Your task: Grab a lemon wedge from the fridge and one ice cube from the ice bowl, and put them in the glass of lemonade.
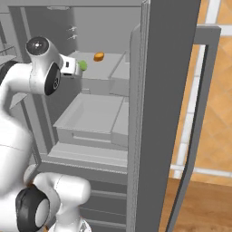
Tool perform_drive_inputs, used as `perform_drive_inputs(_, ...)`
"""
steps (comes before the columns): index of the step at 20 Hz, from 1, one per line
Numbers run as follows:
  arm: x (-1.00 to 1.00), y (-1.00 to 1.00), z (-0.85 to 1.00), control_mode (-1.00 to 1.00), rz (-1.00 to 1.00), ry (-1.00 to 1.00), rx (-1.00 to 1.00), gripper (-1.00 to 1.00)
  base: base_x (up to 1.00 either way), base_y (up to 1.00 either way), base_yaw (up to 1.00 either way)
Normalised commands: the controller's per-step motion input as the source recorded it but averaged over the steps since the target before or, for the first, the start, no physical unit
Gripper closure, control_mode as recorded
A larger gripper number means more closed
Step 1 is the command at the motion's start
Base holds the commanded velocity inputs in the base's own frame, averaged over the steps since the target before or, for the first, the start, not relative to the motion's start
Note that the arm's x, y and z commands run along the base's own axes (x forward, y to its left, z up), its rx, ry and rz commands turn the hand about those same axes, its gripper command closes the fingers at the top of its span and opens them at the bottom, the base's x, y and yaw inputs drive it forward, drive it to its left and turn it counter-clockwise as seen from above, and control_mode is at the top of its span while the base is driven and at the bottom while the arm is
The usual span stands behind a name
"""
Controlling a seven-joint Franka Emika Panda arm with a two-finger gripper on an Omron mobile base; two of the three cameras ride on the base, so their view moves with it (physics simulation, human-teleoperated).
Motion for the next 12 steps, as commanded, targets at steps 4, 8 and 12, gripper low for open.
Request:
perform_drive_inputs(4,0.62,0.0,0.0,-1.0,0.0,0.0,0.0,-1.0,0.0,0.0,0.0)
perform_drive_inputs(8,0.59,0.0,0.0,-1.0,-0.02,0.0,0.0,-1.0,0.0,0.0,0.0)
perform_drive_inputs(12,0.56,0.0,0.0,-1.0,-0.02,0.0,-0.01,-1.0,0.0,0.0,0.0)
